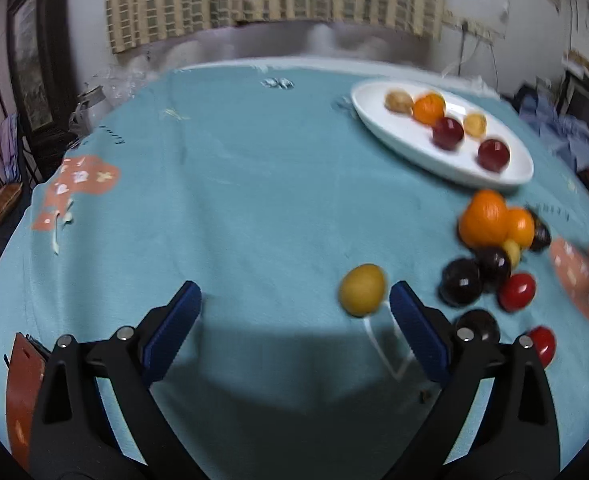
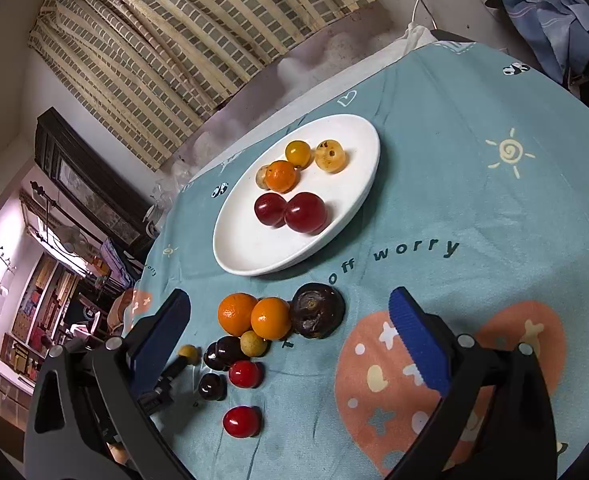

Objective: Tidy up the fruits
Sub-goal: 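Grasp a small yellow fruit with the left tool while the right tool grasps the dark brown fruit, then place both held fruits on the white plate and open both tools, then grasp a tangerine with the left tool while the right tool grasps another tangerine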

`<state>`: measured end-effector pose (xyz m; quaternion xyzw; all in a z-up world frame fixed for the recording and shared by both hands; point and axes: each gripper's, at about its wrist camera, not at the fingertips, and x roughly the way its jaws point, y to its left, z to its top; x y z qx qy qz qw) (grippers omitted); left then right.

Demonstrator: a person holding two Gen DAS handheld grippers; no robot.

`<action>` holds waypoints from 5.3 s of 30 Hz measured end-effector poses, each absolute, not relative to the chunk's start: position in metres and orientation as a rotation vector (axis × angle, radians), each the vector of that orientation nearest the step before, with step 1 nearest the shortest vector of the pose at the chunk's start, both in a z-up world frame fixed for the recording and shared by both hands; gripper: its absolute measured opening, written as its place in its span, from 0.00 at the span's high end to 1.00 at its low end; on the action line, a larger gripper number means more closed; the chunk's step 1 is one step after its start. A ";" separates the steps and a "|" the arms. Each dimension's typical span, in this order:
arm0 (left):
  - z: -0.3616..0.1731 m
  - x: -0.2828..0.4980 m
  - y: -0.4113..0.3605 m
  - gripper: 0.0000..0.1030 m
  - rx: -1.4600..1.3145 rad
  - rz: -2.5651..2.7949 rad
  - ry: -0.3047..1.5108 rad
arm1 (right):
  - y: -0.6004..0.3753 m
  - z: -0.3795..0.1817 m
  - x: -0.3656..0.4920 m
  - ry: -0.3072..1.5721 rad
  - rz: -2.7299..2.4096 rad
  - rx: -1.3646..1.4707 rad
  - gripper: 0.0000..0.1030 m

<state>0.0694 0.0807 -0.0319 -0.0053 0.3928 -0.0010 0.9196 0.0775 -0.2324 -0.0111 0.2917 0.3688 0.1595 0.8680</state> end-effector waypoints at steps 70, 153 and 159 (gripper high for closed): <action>-0.007 0.100 0.055 0.75 -0.037 -0.247 0.755 | -0.188 -0.009 0.097 0.751 0.312 0.204 0.57; -0.034 0.141 -0.031 0.56 0.245 -0.287 0.760 | -0.227 -0.008 0.099 0.760 0.289 0.495 0.03; -0.029 0.141 0.000 0.56 0.170 -0.223 0.775 | -0.201 -0.014 0.101 0.797 0.304 0.347 0.03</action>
